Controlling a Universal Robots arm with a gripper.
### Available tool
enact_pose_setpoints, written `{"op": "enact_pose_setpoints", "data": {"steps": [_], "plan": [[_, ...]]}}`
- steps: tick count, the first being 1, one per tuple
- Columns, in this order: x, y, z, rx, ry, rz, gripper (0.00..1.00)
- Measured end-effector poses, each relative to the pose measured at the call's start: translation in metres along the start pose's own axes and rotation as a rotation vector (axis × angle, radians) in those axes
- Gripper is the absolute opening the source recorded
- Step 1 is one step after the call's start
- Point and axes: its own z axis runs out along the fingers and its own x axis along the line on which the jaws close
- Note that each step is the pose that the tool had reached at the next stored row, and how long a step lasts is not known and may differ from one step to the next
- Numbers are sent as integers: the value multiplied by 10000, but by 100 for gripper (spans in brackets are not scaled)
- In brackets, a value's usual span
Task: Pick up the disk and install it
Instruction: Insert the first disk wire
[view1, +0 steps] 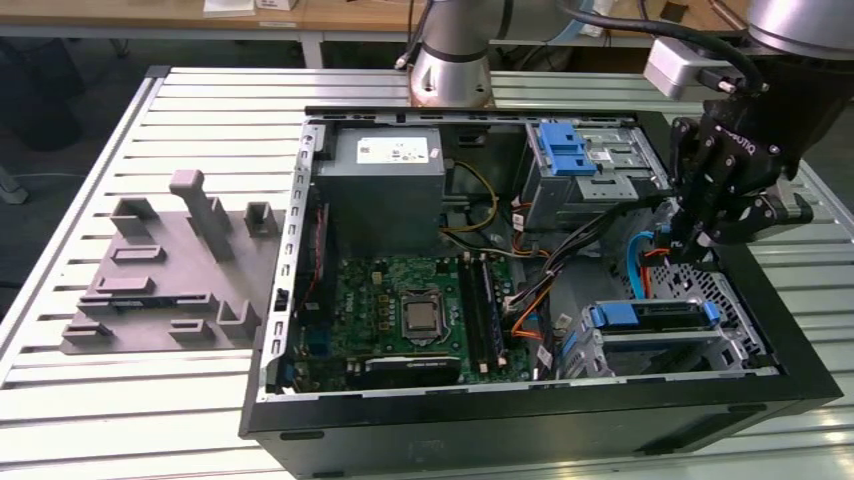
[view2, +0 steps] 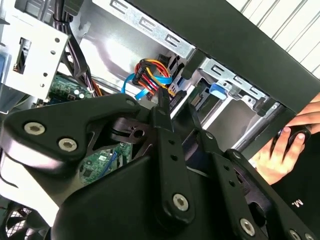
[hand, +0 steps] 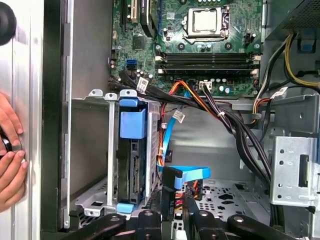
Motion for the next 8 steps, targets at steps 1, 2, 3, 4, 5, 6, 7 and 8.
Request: {"op": "enact_pose_setpoints", "data": {"steps": [1, 2, 3, 4, 5, 6, 7, 8], "plan": [[-2, 1, 9, 0, 9, 0, 31], [-3, 2, 17, 0, 17, -1, 31], [-4, 2, 22, 0, 22, -1, 31], [-4, 2, 27, 0, 24, -1, 31], [-4, 3, 29, 0, 26, -1, 31], [-4, 3, 30, 0, 25, -1, 31], [-4, 3, 30, 0, 26, -1, 31], [-5, 3, 31, 0, 25, -1, 30]]}}
